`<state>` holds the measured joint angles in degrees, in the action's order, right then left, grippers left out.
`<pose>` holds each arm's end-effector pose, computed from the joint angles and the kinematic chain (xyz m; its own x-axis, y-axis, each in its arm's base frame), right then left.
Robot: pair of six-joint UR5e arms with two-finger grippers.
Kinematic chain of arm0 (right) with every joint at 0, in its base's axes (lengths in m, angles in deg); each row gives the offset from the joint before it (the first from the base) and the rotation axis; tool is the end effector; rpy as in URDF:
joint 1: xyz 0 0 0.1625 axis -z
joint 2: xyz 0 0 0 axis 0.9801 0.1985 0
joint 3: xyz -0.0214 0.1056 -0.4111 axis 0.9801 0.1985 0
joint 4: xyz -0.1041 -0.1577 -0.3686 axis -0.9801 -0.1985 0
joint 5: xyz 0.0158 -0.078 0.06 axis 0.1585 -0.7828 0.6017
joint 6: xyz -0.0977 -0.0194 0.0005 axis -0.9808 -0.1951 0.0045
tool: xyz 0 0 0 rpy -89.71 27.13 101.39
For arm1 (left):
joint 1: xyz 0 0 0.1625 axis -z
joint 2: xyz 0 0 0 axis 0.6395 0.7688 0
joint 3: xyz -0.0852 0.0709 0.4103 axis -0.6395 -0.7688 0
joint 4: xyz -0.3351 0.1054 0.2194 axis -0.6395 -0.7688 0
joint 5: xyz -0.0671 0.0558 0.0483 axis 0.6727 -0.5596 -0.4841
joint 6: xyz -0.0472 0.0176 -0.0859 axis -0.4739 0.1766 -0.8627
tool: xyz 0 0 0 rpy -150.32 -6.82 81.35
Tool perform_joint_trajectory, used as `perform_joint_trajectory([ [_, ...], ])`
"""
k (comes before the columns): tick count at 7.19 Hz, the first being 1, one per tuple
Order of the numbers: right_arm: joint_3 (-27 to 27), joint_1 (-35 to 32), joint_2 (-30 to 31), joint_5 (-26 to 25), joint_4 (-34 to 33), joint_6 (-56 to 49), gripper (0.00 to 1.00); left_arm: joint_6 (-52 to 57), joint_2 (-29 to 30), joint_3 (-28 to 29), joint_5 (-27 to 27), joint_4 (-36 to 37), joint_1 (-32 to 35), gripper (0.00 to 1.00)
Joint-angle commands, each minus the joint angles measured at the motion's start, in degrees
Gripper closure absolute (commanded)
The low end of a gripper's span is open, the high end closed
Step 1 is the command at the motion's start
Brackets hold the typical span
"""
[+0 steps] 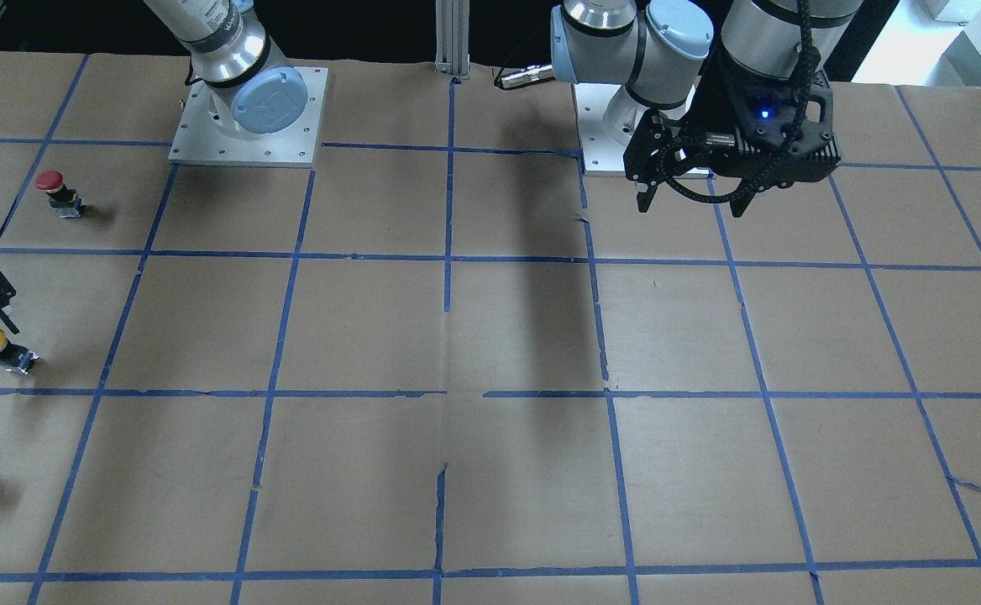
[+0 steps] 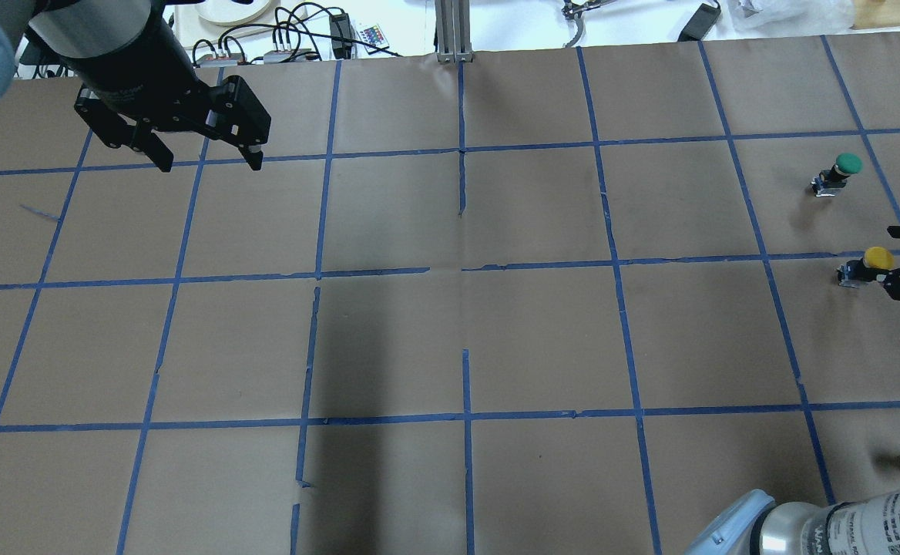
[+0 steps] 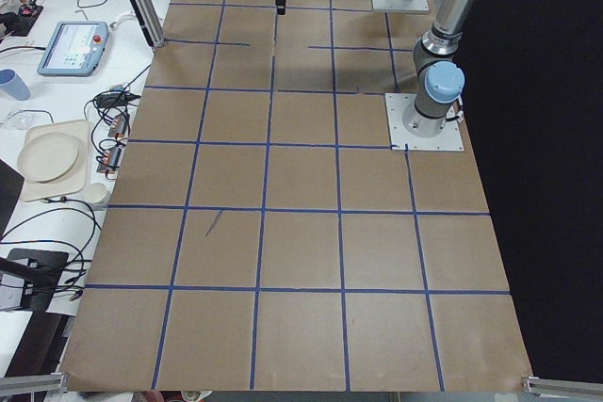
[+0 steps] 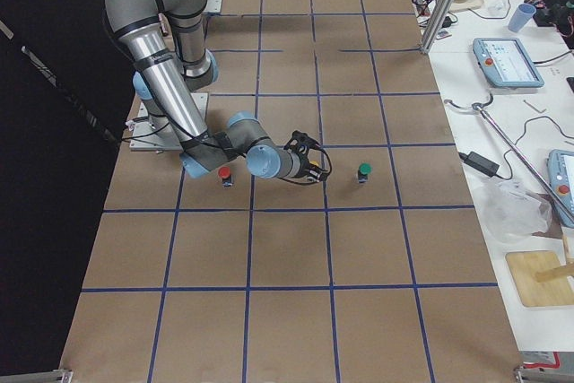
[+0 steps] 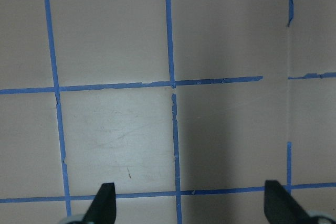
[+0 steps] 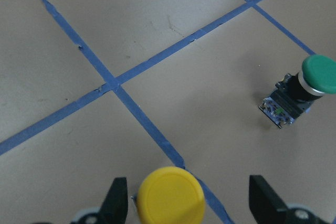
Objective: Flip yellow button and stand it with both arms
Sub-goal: 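Lower the yellow button upright onto the table with the right gripper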
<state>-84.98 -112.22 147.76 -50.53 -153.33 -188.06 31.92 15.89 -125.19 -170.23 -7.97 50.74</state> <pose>-0.3017 -0.4367 0.2012 -0.6619 -0.7278 0.1795 -0.6575 0.4487 -0.6053 -0.1378 -0.4984 0.5249 -0.9994 0.0348 0.0014 0.0348 0.9988 -0.0350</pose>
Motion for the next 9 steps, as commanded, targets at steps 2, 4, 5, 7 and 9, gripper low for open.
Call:
perform_joint_trajectory([
  [2,0.1,-0.4,6.6,-2.9,0.4,11.6,0.12,0.1,-0.1,0.2,-0.2,-0.2,-0.1,0.0],
  [4,1.7,-1.7,11.8,-7.7,1.0,20.6,0.11,0.1,-0.2,0.2,-0.2,-0.3,-0.1,0.0],
  [5,2.6,-4.4,13.7,-11.9,1.2,27.7,0.09,0.2,-0.2,0.3,0.0,-0.3,-0.2,0.0],
  [7,4.7,-9.4,15.2,-17.5,10.3,49.2,0.02,0.3,-0.2,0.9,-0.3,-0.4,-0.3,0.0],
  [9,11.0,-14.6,15.8,-22.0,23.6,69.7,0.01,0.3,-0.2,0.9,-0.3,-0.5,-0.3,0.0],
])
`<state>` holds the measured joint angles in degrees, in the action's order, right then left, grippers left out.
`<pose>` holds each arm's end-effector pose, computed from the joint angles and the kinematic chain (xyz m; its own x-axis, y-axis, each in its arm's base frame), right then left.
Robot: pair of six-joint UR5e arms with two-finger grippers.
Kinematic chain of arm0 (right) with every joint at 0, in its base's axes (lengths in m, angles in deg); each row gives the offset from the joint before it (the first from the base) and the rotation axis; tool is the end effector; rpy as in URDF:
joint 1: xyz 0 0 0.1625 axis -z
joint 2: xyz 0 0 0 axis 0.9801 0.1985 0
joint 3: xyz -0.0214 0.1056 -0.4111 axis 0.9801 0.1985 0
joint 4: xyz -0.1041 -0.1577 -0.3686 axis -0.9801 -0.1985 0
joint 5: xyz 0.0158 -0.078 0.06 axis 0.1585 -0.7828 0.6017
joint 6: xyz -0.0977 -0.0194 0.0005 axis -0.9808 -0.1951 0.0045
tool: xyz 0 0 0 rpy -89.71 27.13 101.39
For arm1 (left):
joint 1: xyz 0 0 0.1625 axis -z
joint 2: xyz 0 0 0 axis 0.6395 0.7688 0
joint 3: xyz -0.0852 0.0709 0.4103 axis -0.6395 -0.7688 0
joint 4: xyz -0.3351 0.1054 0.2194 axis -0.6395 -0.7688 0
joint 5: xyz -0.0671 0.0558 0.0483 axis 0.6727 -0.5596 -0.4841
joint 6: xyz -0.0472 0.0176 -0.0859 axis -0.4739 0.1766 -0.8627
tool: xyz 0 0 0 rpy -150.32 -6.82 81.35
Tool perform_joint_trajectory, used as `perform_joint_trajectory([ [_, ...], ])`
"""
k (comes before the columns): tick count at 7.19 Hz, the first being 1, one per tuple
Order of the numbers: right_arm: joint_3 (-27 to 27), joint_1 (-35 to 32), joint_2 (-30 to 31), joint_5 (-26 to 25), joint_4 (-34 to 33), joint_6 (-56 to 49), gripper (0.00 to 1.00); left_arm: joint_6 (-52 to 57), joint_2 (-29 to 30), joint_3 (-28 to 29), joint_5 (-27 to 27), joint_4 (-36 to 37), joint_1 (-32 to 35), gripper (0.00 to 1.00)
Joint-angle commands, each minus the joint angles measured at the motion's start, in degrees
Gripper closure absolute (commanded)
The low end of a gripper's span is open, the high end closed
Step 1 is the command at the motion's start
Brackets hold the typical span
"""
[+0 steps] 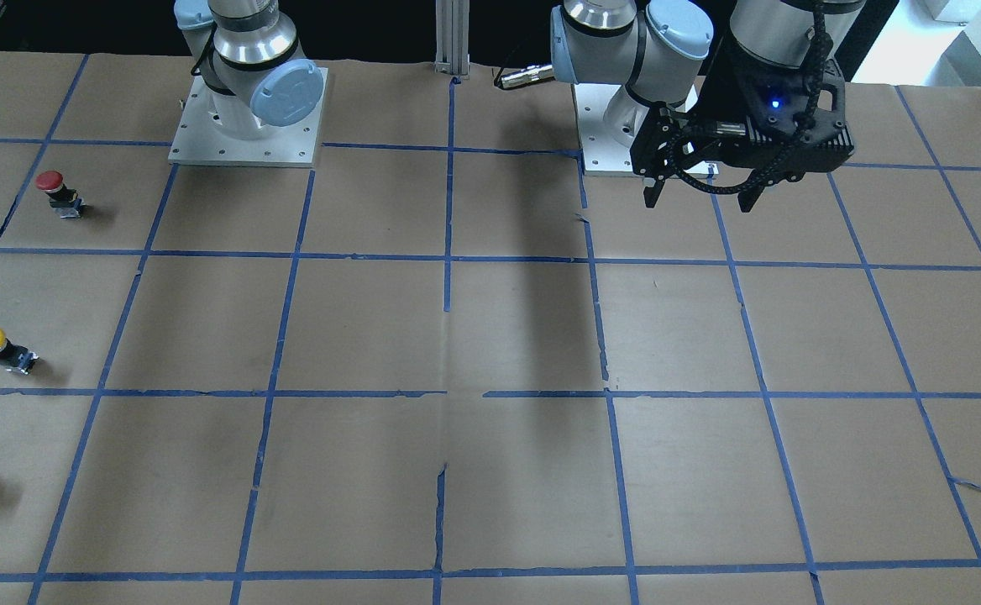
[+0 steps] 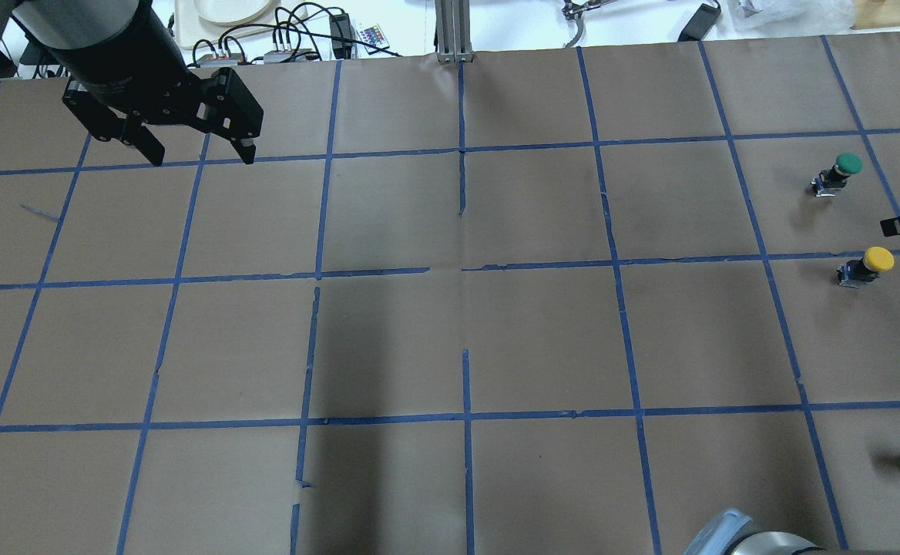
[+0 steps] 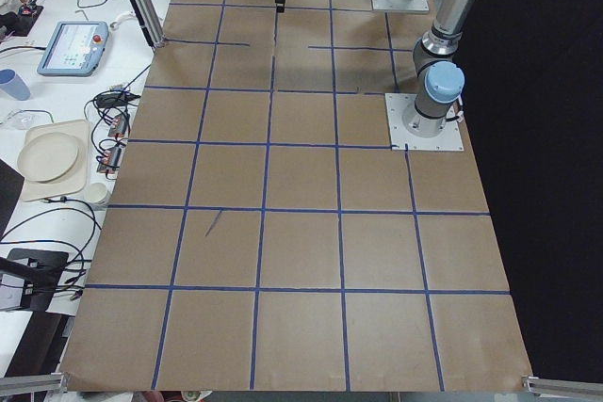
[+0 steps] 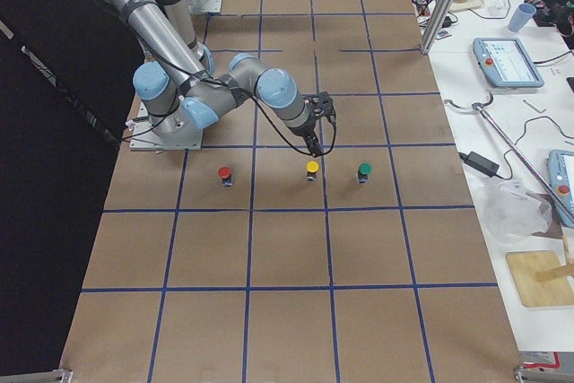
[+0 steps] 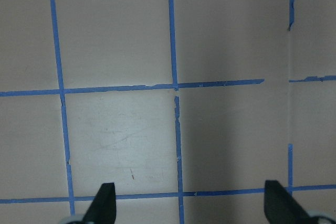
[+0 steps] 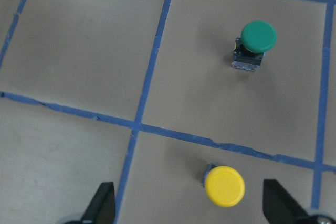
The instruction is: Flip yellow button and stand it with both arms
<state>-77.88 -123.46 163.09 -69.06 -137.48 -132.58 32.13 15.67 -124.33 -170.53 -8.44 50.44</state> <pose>-0.2218 -0.4589 0.3400 -0.9765 -0.1680 -0.1350 -0.1139 0.9342 -0.3382 -0.1347 -0.4978 0.5334 -0.9994 0.0330 -0.0043 0.0332 0.9984 -0.0455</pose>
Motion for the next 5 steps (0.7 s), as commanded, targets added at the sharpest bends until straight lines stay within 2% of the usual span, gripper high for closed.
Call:
perform_joint_trajectory([
  [1,7.9,-8.5,0.6,-10.1,12.8,22.1,0.01,0.1,0.1,0.1,0.0,-0.1,0.0,0.0],
  [2,11.6,-14.3,1.0,-14.9,16.7,31.3,0.01,0.1,0.1,0.0,0.0,-0.1,0.0,0.0],
  [4,15.1,-21.6,2.0,-18.3,23.9,43.3,0.0,0.1,0.1,0.1,0.0,-0.1,0.0,0.0],
  [5,15.0,-25.0,5.1,-18.5,26.6,47.0,0.0,0.1,0.1,0.0,0.0,-0.1,0.0,0.0],
])
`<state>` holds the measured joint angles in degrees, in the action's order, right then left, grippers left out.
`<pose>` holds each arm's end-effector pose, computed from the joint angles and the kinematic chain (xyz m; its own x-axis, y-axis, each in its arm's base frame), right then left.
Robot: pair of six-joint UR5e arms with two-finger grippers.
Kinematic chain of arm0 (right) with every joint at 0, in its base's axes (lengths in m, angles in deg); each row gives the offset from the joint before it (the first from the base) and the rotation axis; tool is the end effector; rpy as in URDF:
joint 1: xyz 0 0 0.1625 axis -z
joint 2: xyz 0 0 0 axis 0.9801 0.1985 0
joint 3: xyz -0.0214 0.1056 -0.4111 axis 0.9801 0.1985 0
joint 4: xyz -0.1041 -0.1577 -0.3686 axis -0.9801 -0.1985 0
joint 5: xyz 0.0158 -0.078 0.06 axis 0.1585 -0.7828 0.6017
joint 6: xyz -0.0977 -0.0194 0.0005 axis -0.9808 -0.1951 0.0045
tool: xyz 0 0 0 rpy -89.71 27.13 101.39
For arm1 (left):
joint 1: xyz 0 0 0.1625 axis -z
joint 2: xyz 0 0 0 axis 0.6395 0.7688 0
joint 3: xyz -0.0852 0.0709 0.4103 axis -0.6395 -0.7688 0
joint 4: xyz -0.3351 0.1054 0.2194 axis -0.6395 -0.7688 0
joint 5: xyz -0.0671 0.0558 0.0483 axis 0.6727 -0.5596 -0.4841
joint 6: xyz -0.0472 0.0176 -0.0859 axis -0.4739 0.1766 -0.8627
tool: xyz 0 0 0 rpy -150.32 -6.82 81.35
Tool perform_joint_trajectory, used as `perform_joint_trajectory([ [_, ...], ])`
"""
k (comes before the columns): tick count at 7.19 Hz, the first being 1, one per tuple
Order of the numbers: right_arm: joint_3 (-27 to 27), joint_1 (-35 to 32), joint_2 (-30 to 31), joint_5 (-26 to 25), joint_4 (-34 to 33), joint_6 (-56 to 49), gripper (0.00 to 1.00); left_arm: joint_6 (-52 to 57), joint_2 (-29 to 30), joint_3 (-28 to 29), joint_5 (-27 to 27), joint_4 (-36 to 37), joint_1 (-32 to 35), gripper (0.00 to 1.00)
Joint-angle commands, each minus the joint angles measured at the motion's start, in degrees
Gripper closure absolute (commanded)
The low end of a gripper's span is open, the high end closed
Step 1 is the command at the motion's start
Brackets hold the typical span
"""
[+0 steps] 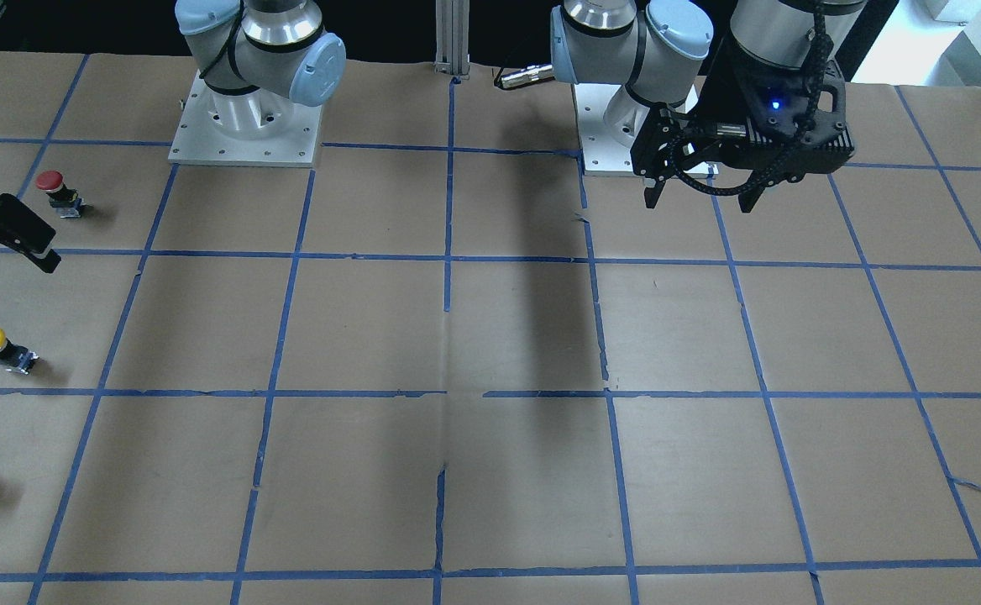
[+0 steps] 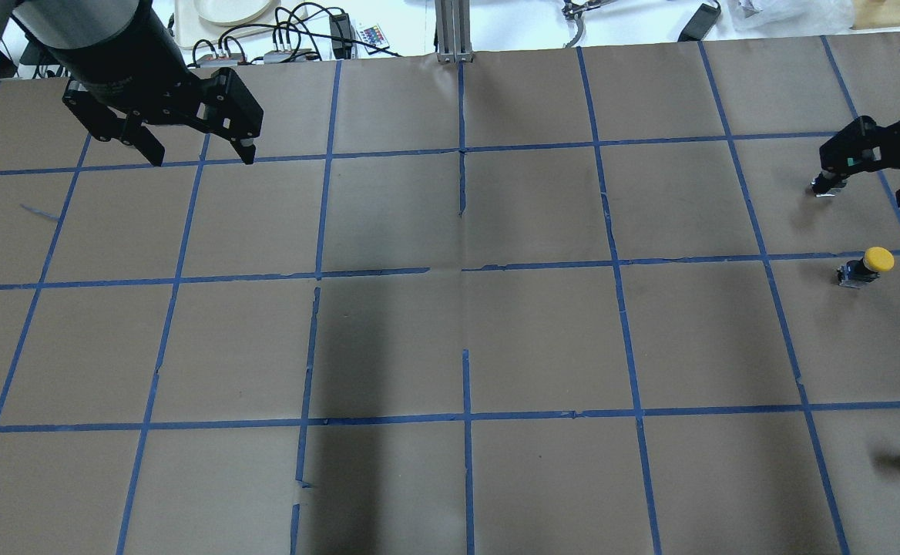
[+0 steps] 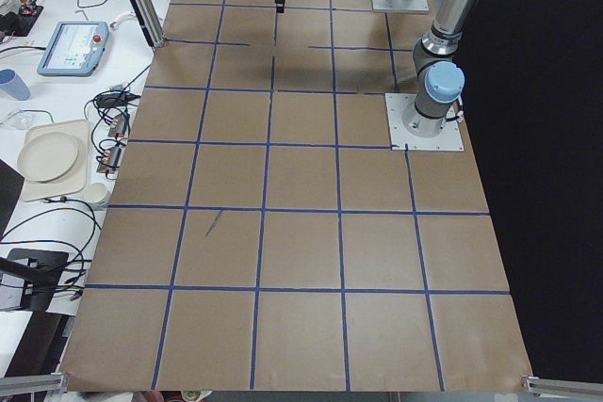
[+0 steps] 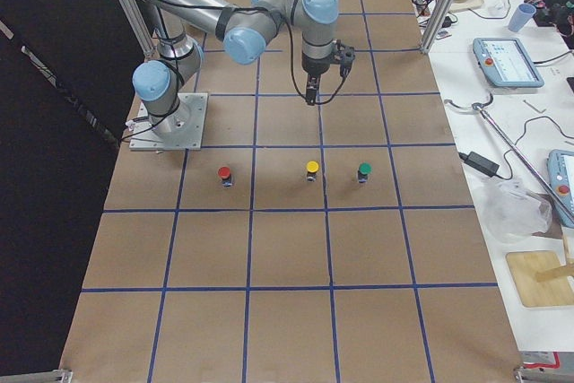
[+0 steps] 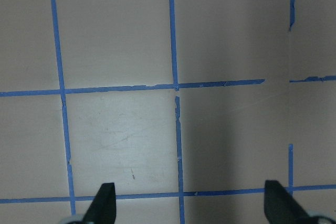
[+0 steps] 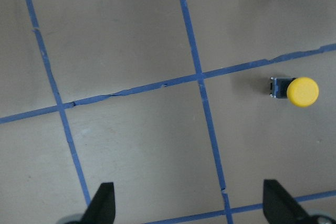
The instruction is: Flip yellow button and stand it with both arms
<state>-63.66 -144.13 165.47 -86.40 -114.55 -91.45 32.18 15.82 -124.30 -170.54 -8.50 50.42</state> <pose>-0.0742 -0.4996 0.4313 -0.9722 0.2267 -0.0583 0.2271 0.9739 -0.0003 -0.1345 -0.4988 0.5322 -0.9994 0.0336 -0.0044 0.0337 0.9985 -0.0423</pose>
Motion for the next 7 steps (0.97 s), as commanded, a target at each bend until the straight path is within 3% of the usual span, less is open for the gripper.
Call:
perform_joint_trajectory([
  [1,1.1,-8.4,4.8,-1.3,5.9,8.6,0.0,0.0,0.0,-0.1,0.0,0.0,0.0,0.0],
  [3,4.4,-17.2,6.6,-7.5,14.1,14.6,0.0,-0.1,0.0,-0.1,0.0,0.0,0.0,0.0],
  [4,7.1,-21.0,6.8,-8.0,18.3,15.6,0.0,0.0,0.0,-0.1,0.0,0.0,0.0,0.0],
  [7,8.1,-22.6,6.7,-2.9,20.8,17.4,0.0,0.0,0.2,-0.2,0.0,0.2,-0.1,0.0],
])
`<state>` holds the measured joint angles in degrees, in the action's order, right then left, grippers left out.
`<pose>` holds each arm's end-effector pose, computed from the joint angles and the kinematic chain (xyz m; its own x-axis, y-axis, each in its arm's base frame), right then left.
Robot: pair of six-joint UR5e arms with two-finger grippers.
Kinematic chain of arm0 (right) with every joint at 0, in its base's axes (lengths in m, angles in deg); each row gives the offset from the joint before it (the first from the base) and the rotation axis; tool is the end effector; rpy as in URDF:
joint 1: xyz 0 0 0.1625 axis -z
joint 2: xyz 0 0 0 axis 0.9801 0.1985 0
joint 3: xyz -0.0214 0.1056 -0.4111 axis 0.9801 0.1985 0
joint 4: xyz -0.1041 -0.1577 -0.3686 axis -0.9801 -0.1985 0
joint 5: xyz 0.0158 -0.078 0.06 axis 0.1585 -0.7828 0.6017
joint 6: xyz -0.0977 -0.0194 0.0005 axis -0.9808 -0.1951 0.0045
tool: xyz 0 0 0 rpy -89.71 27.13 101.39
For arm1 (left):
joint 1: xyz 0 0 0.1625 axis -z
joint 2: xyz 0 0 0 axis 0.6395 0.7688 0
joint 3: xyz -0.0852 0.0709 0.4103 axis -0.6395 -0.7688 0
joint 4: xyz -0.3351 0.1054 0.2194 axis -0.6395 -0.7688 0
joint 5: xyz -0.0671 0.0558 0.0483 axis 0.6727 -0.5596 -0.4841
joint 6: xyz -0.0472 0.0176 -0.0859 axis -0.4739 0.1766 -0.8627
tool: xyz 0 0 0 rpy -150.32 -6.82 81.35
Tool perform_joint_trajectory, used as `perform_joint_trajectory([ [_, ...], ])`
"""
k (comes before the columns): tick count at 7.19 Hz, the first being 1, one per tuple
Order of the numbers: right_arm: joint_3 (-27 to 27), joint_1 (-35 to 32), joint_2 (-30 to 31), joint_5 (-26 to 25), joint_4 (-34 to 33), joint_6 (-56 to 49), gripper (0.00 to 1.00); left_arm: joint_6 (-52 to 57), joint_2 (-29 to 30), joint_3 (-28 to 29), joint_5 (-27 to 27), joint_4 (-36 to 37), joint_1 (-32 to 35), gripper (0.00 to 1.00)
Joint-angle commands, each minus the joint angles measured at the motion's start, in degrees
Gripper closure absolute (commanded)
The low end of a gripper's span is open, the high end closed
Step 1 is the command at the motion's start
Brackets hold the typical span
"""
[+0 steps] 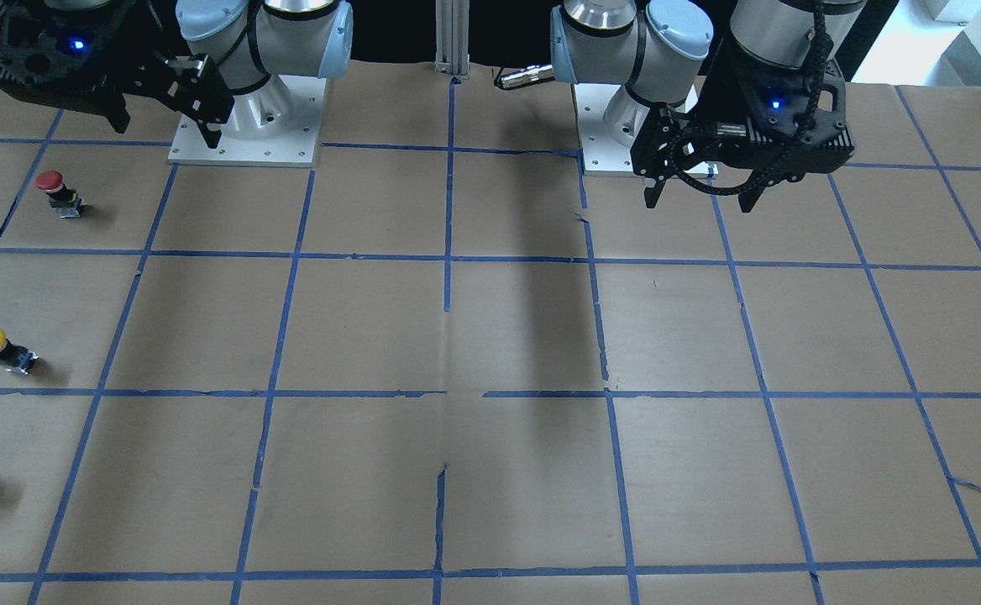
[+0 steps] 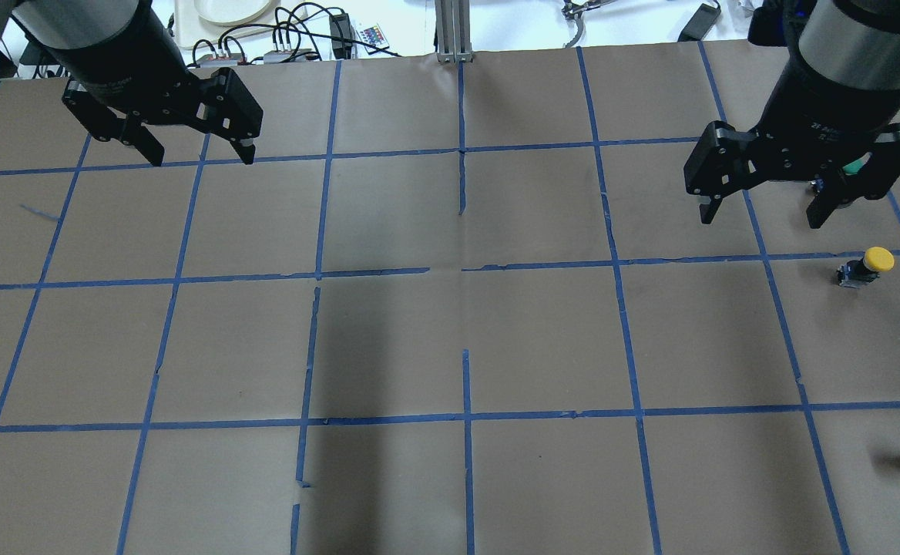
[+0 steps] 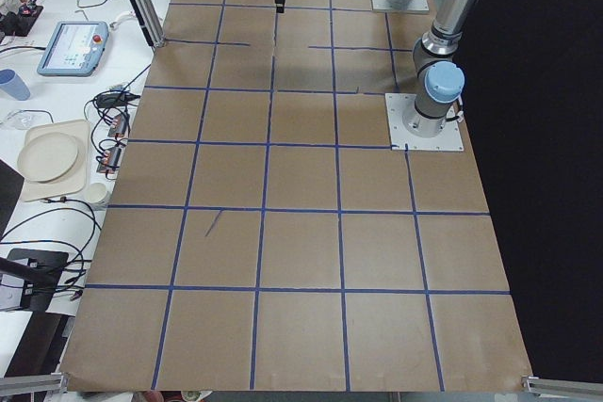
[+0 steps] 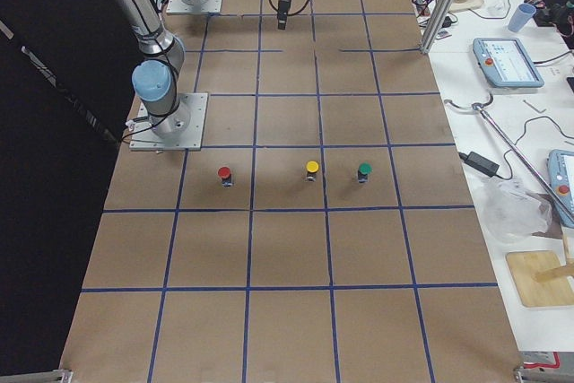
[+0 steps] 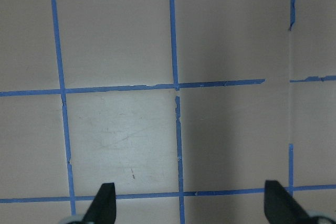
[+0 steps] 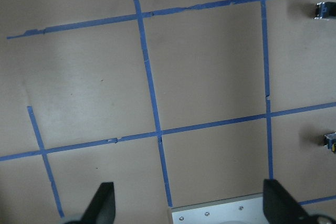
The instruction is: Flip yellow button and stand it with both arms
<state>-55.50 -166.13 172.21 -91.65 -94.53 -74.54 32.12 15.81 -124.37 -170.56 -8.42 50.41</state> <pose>0.1117 -0.4327 0.5214 -0.9898 0.1355 0.0438 0.1392 0.9856 0.0965 -0.1344 -0.4988 0.5319 -0.9995 0.0323 -0.0047 0.0325 0.9986 -0.0427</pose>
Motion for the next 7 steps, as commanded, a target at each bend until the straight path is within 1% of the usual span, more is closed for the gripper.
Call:
perform_joint_trajectory([
  [1,-1.2,-0.8,-0.2,2.4,0.6,0.3,0.0,0.0,1.2,0.3,-0.2,0.2,-0.1,0.0],
  [3,-2.9,-1.4,0.0,2.3,0.2,0.6,0.0,0.0,1.4,0.1,-0.1,0.1,-0.1,0.0],
  [4,-3.0,-1.7,0.0,2.2,-1.4,0.5,0.0,0.0,1.4,-0.7,-0.5,0.0,-0.3,0.0],
  [5,-2.8,-1.7,0.1,2.1,-1.7,0.3,0.0,0.0,1.4,-0.8,-0.2,-0.2,-1.6,0.0],
  [7,-3.0,-1.6,0.2,1.7,-1.6,-0.4,0.0,-0.5,1.9,0.0,0.1,-0.1,-2.1,0.0],
])
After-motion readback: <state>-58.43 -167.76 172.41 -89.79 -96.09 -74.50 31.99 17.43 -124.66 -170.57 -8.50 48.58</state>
